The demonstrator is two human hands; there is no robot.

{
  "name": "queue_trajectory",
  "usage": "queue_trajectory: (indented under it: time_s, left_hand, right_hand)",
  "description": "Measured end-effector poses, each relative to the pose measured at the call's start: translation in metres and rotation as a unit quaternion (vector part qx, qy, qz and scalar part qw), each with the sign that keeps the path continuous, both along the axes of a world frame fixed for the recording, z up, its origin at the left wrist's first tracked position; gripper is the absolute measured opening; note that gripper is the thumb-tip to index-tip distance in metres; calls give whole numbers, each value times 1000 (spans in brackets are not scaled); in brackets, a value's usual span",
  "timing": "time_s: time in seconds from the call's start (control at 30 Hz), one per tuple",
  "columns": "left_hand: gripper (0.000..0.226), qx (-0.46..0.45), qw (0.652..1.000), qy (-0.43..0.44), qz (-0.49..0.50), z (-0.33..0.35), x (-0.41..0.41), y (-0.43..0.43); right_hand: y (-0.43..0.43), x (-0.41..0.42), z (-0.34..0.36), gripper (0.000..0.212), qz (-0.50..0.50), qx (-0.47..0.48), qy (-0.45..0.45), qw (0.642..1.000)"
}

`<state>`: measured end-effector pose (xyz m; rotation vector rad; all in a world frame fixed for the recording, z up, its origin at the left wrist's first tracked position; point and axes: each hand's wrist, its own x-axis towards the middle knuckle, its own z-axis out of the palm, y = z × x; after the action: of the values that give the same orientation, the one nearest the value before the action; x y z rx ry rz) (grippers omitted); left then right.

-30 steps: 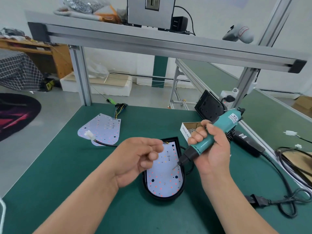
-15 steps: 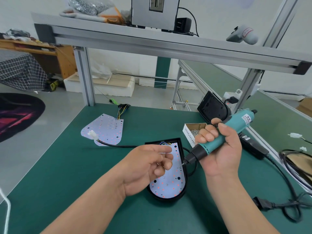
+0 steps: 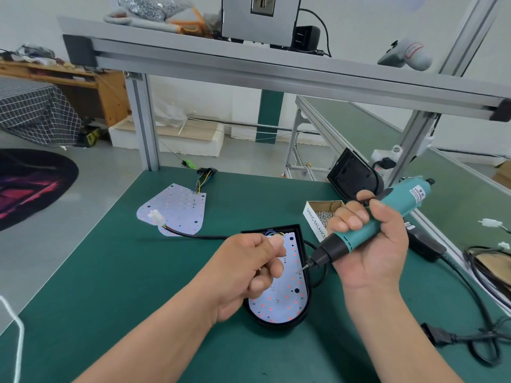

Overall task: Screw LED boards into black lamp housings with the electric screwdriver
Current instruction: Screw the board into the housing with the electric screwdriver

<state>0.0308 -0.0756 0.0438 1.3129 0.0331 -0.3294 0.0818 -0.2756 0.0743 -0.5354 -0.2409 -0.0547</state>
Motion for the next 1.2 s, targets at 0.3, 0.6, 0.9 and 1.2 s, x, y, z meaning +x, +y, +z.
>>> queue_trajectory:
  time_s: [0.3, 0.6, 0.9, 1.2]
  left_hand:
    - [24, 26, 998, -15, -48, 1, -1, 1]
    - [14, 70, 993, -43, -80, 0, -3, -3]
    - [8, -71, 997, 18, -36, -2, -2, -3]
    - [17, -108, 992, 35, -54, 0, -3, -5]
  right_hand:
    - [-2, 3, -1, 12, -15, -3, 2, 1000]
    - [-4, 5, 1, 12, -30, 6, -3, 1000]
    - [-4, 3, 4, 14, -31, 7, -24, 999]
    - [-5, 5, 3, 12, -35, -2, -34, 999]
